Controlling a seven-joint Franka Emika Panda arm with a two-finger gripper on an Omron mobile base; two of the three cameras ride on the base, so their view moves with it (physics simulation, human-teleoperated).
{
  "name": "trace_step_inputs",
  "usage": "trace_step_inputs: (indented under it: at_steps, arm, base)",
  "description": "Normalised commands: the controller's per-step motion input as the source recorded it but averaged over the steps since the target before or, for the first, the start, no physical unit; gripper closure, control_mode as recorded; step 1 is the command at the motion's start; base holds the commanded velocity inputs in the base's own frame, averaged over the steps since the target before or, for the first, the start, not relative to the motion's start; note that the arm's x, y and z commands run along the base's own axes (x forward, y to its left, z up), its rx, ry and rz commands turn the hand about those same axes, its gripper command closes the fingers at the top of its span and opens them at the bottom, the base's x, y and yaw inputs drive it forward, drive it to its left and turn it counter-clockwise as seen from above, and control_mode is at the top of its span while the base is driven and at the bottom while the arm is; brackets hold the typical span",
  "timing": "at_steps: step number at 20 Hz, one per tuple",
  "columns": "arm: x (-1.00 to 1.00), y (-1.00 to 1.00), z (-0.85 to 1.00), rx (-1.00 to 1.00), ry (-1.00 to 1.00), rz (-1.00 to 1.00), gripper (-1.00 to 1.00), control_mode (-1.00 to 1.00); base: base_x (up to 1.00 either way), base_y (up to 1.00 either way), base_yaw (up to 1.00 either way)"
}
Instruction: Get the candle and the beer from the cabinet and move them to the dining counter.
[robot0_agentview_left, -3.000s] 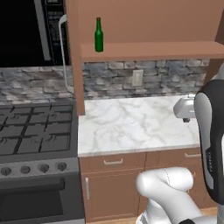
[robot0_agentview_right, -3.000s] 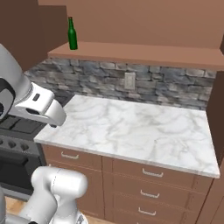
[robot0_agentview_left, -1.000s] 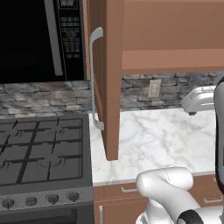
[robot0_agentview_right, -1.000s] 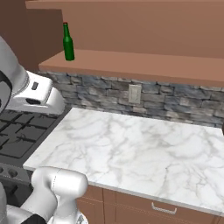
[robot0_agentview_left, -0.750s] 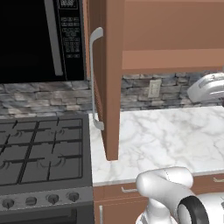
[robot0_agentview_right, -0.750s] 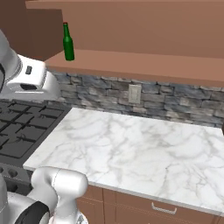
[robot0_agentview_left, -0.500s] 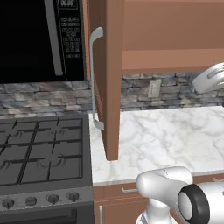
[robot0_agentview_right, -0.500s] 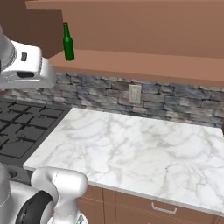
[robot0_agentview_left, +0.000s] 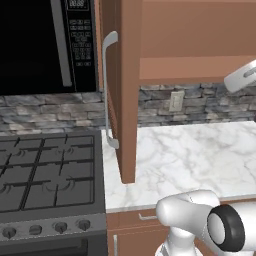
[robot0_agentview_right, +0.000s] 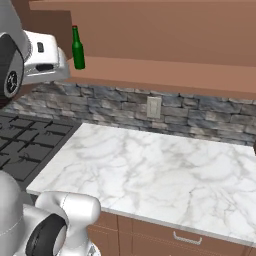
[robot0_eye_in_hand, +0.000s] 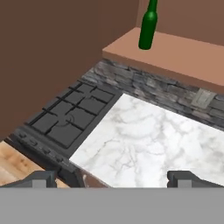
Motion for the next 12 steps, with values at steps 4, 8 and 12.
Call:
trace_step_inputs:
  at_steps: [4,8,12]
  arm:
    - [0.64,0.14,0.0,0.0,-0.06,0.11,-1.0,-1.0]
    - [0.73,0.2,0.0,0.0,-0.02,0.08,-1.0,-1.0]
    - [0.69,0.18,0.0,0.0,-0.03,0.05,-1.0,-1.0]
  base:
    - [0.0,0.0,0.0]
    - [0.0,0.0,0.0]
    - [0.0,0.0,0.0]
